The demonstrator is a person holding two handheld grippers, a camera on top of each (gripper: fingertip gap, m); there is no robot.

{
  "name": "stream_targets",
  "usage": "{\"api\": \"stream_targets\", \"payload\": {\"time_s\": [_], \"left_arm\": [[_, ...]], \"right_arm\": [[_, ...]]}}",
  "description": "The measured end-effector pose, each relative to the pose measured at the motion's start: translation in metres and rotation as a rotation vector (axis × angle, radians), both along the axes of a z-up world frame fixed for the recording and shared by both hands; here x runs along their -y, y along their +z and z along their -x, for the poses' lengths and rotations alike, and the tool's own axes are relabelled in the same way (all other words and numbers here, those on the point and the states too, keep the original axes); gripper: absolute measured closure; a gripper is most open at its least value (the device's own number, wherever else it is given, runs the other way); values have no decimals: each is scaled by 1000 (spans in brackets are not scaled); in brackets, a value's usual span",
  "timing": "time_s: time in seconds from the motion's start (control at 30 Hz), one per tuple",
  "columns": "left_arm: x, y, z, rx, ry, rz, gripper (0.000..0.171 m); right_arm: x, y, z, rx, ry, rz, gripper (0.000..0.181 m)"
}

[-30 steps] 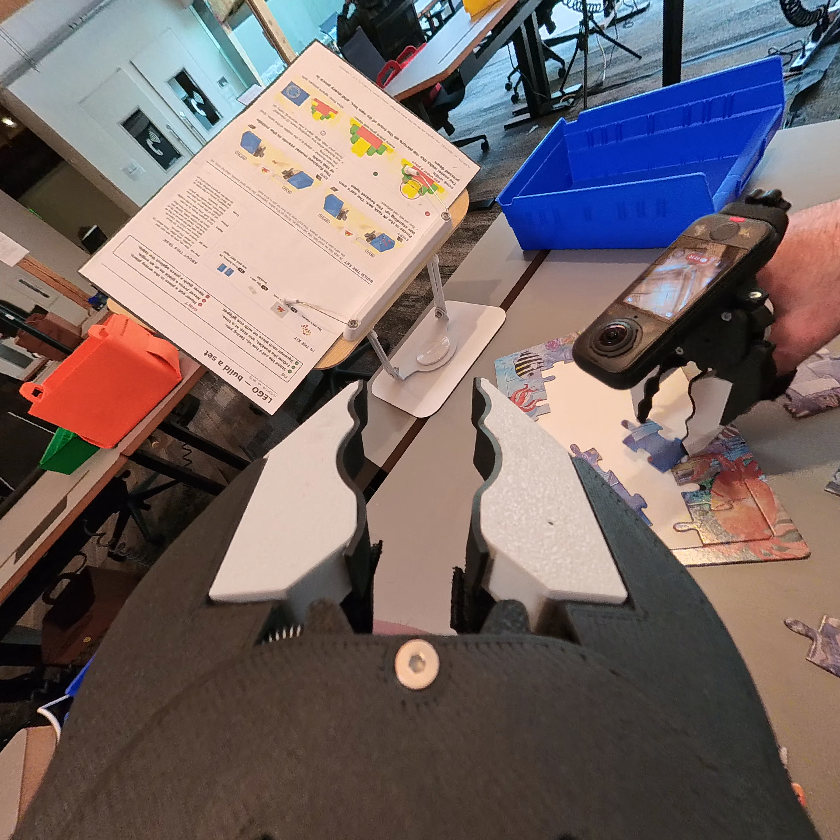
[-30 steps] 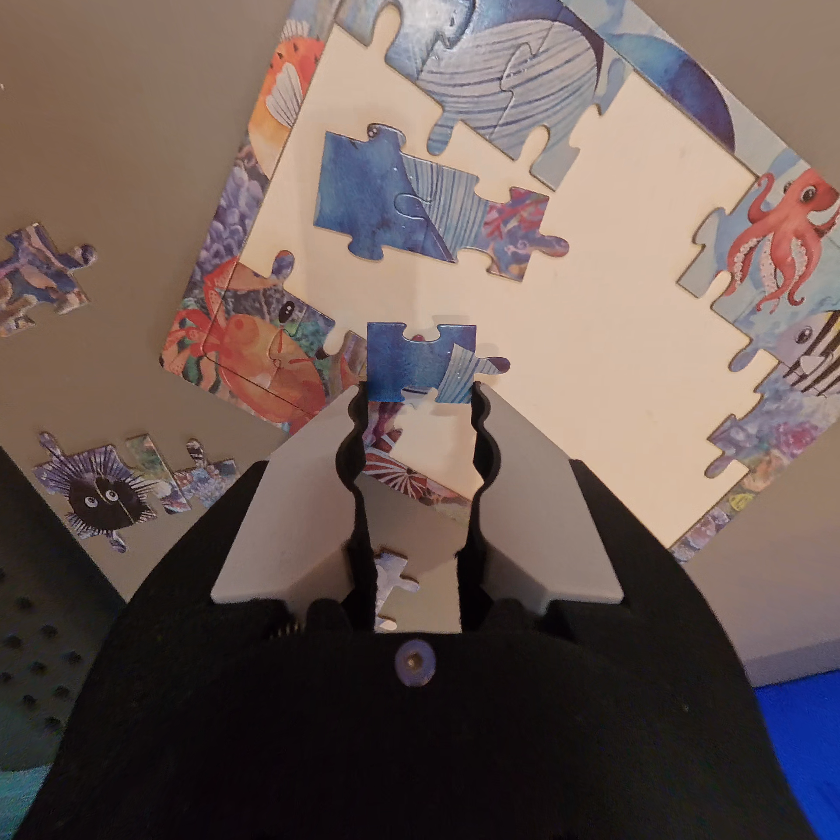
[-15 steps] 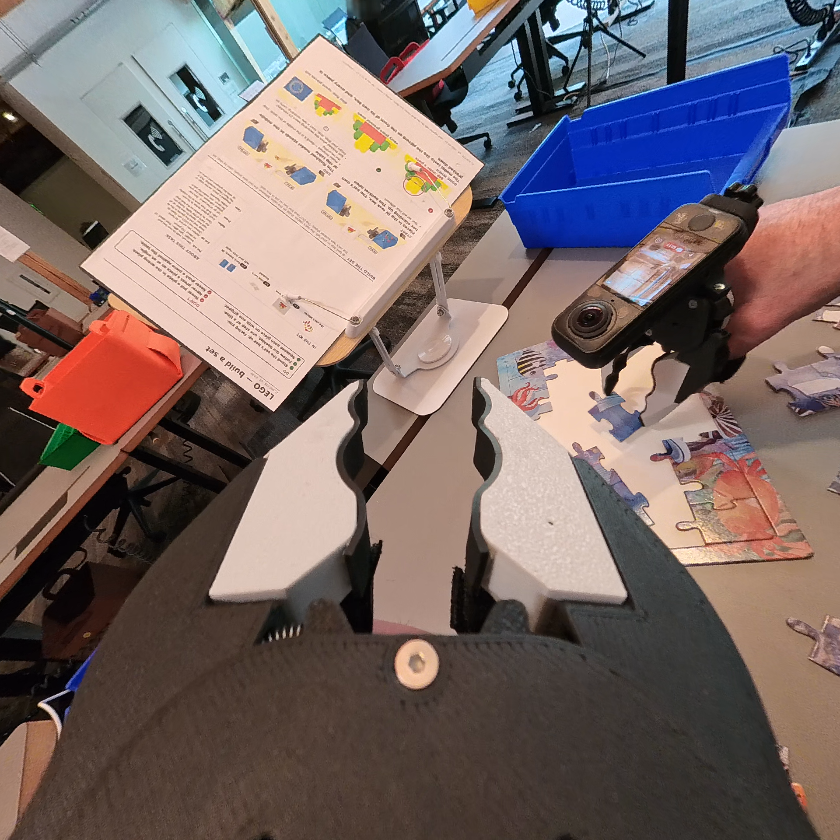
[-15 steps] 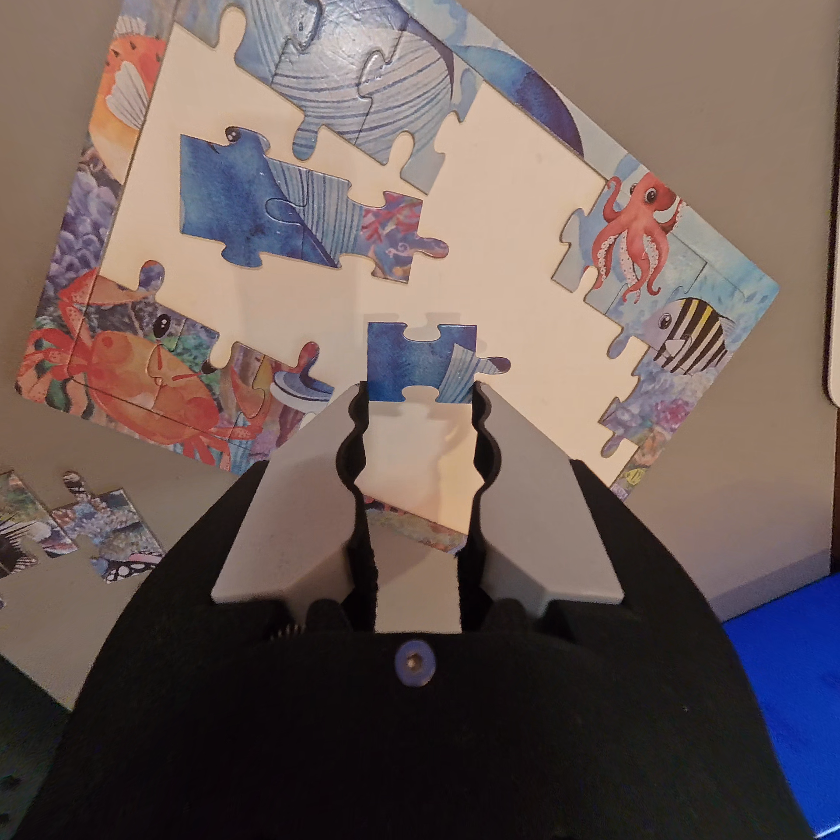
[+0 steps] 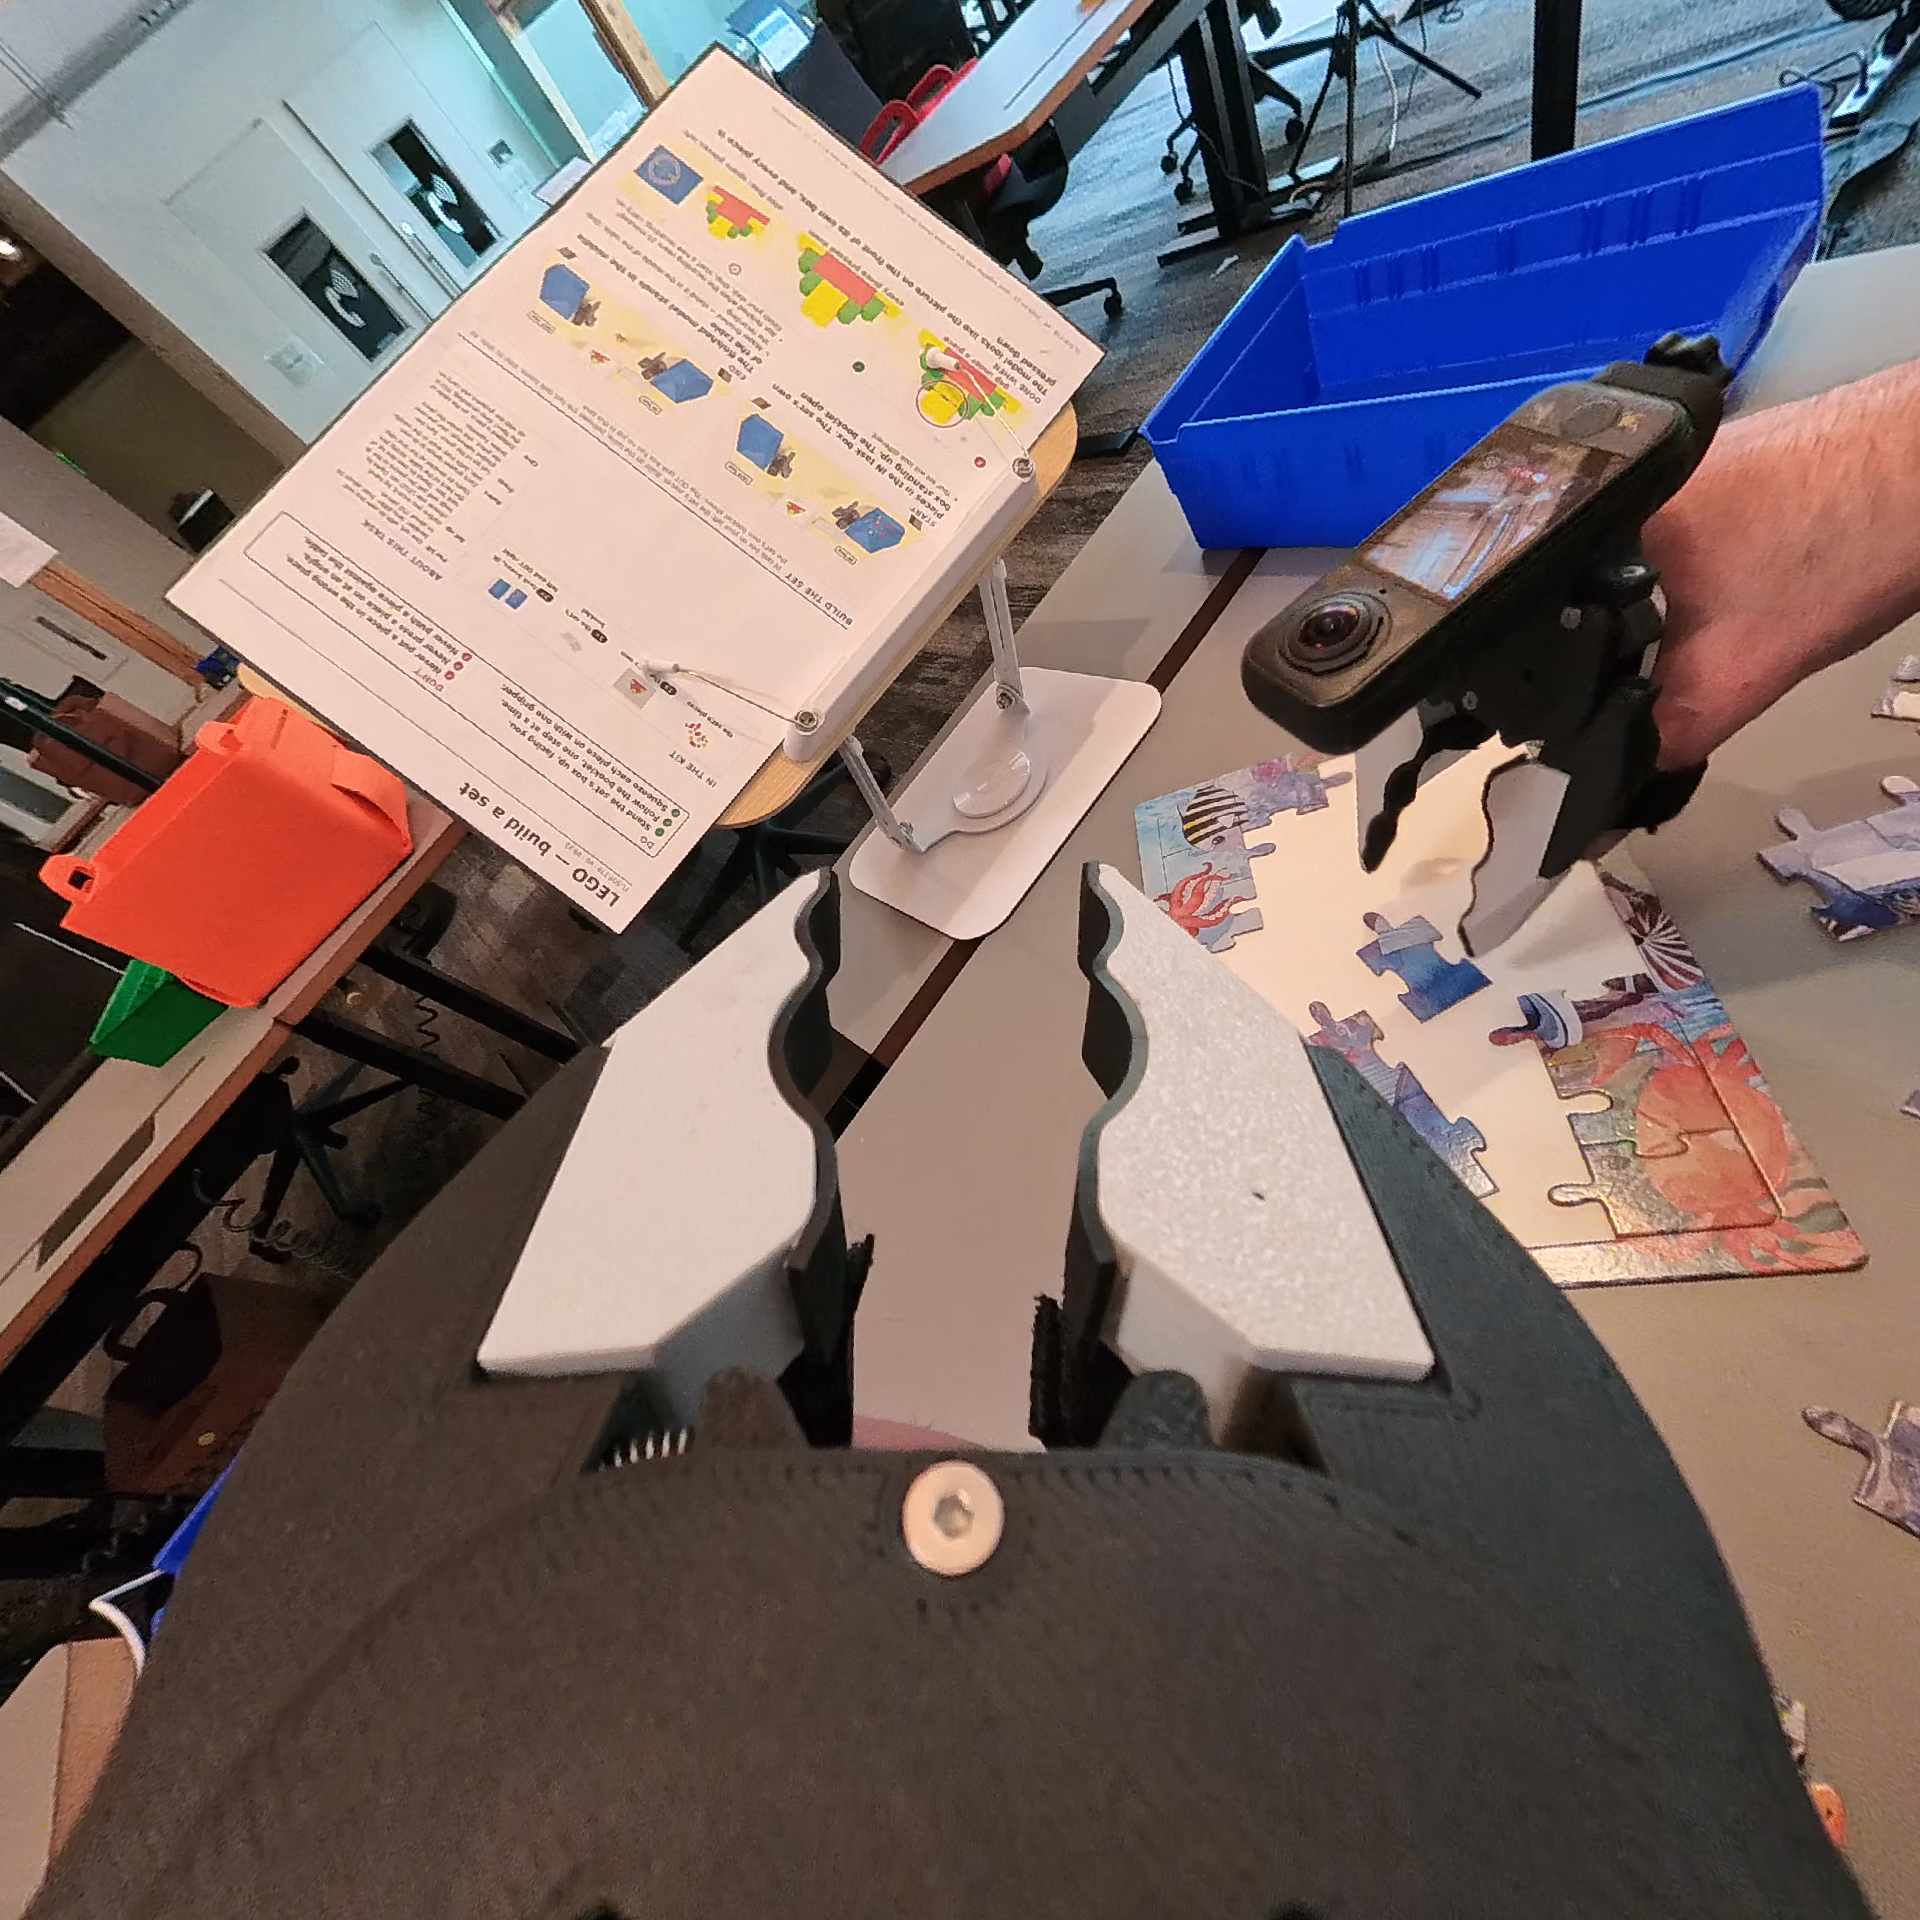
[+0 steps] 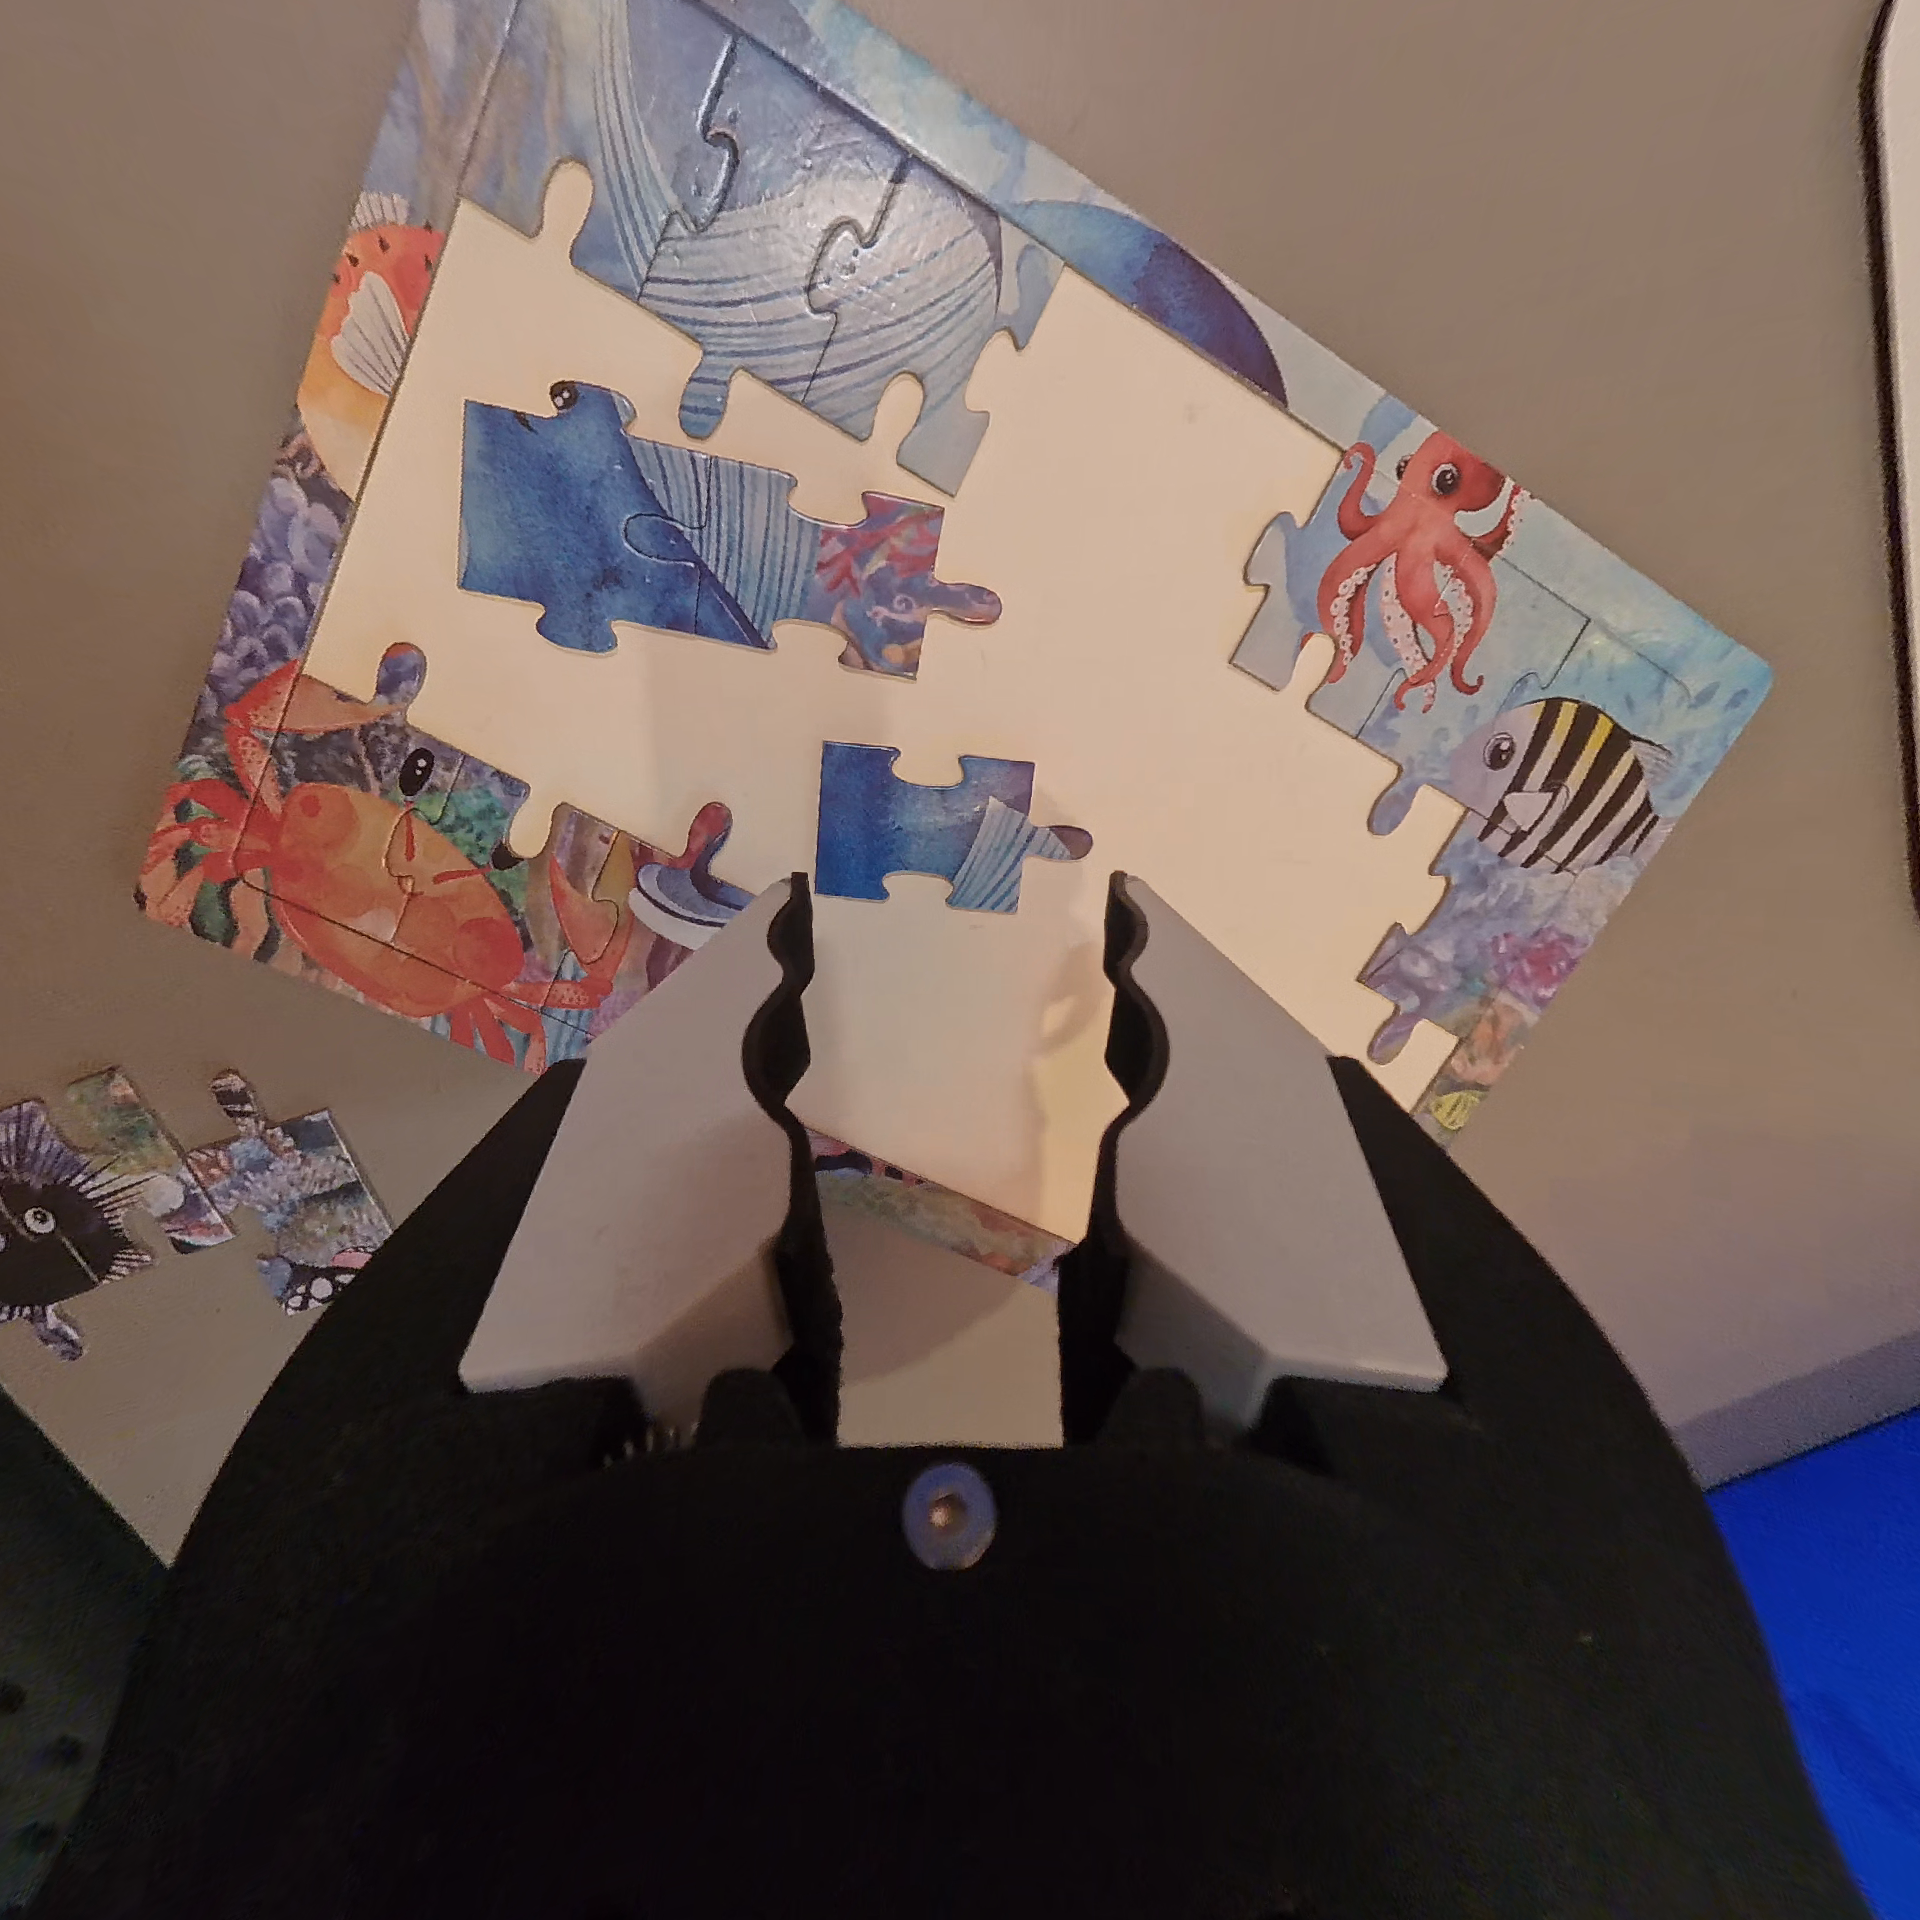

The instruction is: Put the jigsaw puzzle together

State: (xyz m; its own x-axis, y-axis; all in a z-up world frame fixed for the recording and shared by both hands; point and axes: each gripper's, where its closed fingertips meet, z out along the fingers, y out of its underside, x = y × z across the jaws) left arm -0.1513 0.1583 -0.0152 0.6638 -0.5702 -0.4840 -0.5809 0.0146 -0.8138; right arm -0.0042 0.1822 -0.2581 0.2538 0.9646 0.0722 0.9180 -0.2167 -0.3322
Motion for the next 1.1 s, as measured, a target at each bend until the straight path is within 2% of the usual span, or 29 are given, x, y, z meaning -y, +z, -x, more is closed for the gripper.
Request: {"api": "stream_targets", "payload": {"time_s": [0.23,0.5,0.6,0.8,0.93,1.1], "left_arm": [[-1,-1,0,-3,2,4,127],[-2,-2,0,-9,4,6,127],[-2,-2,0,-9,4,7,127],[-2,-3,-1,-11,4,6,127],[-1,-2,-1,-12,5,6,127],[-2,-3,-1,-15,6,8,127]], "right_arm": [[-6,3,0,-34,-7,15,126],[8,-28,0,46,-45,80,121],[9,-31,2,28,-57,92,134],[8,-31,1,21,-34,97,137],[7,-31,1,32,29,92,137],[5,-29,-3,115,248,28,137]]}}
